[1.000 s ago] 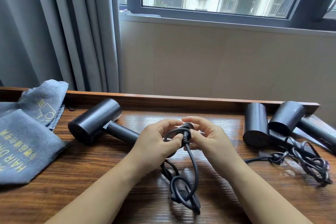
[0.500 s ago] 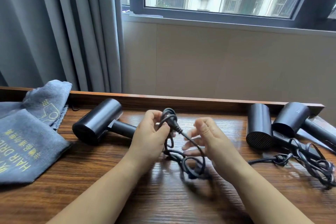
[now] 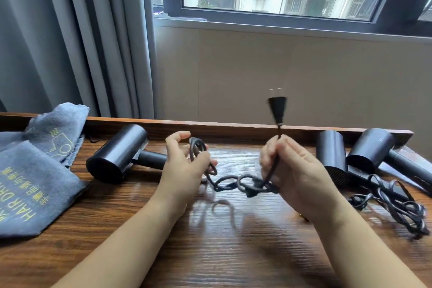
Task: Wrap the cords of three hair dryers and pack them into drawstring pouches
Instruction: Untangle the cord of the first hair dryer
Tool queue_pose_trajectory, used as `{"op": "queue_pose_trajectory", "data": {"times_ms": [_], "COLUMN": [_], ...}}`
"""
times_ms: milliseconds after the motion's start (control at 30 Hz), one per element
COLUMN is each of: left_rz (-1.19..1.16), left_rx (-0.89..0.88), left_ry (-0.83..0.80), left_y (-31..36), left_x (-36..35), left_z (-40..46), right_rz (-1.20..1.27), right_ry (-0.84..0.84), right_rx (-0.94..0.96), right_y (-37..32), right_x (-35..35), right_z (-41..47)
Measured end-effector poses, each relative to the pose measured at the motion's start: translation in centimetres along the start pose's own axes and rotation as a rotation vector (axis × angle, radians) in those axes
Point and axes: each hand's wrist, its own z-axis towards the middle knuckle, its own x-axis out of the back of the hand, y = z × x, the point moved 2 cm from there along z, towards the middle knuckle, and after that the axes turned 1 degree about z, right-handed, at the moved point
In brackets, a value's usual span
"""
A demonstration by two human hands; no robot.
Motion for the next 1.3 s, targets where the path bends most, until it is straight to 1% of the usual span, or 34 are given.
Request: {"op": "queue_pose_trajectory", "data": {"times_ms": [67, 133, 200, 300, 333, 367, 400, 467, 533, 600, 667, 733, 767, 833, 867, 967, 1033, 1100, 1200, 1300], "left_rz": [0.221, 0.354, 0.506, 0.677, 0.689, 0.682, 0.67, 0.62, 0.514, 0.37, 0.171, 0.065, 0.062, 0.071, 0.067, 0.077, 0.081, 0.148, 0.222, 0.201], "left_rx": [-0.089, -0.204, -0.437, -0.885, -0.984, -1.031, -1.025, -0.884, -0.7, -0.514, -0.298, -0.169, -0.145, -0.132, -0.133, -0.127, -0.144, -0.191, -0.221, -0.2], "left_ry": [-0.097, -0.185, -0.172, -0.08, -0.1, -0.155, -0.226, -0.325, -0.339, -0.315, -0.289, -0.259, -0.239, -0.212, -0.206, -0.231, -0.265, -0.296, -0.357, -0.381], "left_y": [-0.4, -0.4, 0.0, 1.2, 1.5, 1.6, 1.4, 0.9, 0.5, 0.5, 0.6, 0.6, 0.6, 0.5, 0.6, 0.4, 0.4, 0.2, 0.4, 0.5], "left_x": [-0.3, -0.8, -1.1, -1.4, -1.6, -2.0, -2.3, -2.8, -2.7, -2.5, -2.4, -2.3, -2.3, -2.2, -2.2, -2.2, -2.2, -2.1, -1.9, -1.7], "left_z": [-0.3, -0.9, -1.4, -2.0, -2.3, -2.6, -2.8, -3.1, -3.0, -2.7, -2.4, -2.3, -2.1, -2.0, -2.0, -2.0, -2.1, -2.0, -2.2, -2.2], "right_rz": [0.215, 0.374, 0.476, 0.527, 0.527, 0.526, 0.531, 0.544, 0.532, 0.499, 0.365, 0.105, -0.006, -0.112, -0.177, -0.536, -0.652, -0.713, -0.807, -0.819], "right_ry": [0.141, 0.257, 0.315, 0.317, 0.305, 0.288, 0.264, 0.218, 0.204, 0.237, 0.296, 0.339, 0.337, 0.308, 0.289, 0.231, 0.213, 0.206, 0.172, 0.135], "right_rx": [0.051, 0.068, 0.072, 0.073, 0.066, 0.052, 0.03, -0.016, -0.033, -0.037, -0.09, -0.181, -0.206, -0.208, -0.161, 0.052, 0.135, 0.18, 0.114, 0.001], "right_y": [-0.2, -0.5, -0.9, -1.0, -1.0, -0.9, -0.7, -0.4, -0.3, -0.1, 0.1, 0.9, 1.1, 1.6, 1.6, 1.5, 1.5, 1.6, 1.7, 2.0], "right_x": [0.5, 1.0, 1.1, 0.9, 0.6, 0.3, -0.1, -1.1, -1.8, -1.7, -1.1, -0.5, -0.5, -0.9, -1.2, -1.5, -1.7, -1.4, -0.7, -0.2], "right_z": [0.3, 0.6, 0.7, 0.7, 0.6, 0.5, 0.4, 0.2, 0.1, 0.3, 0.6, 0.7, 0.6, 0.4, 0.2, -0.1, -0.2, -0.1, 0.1, 0.3]}}
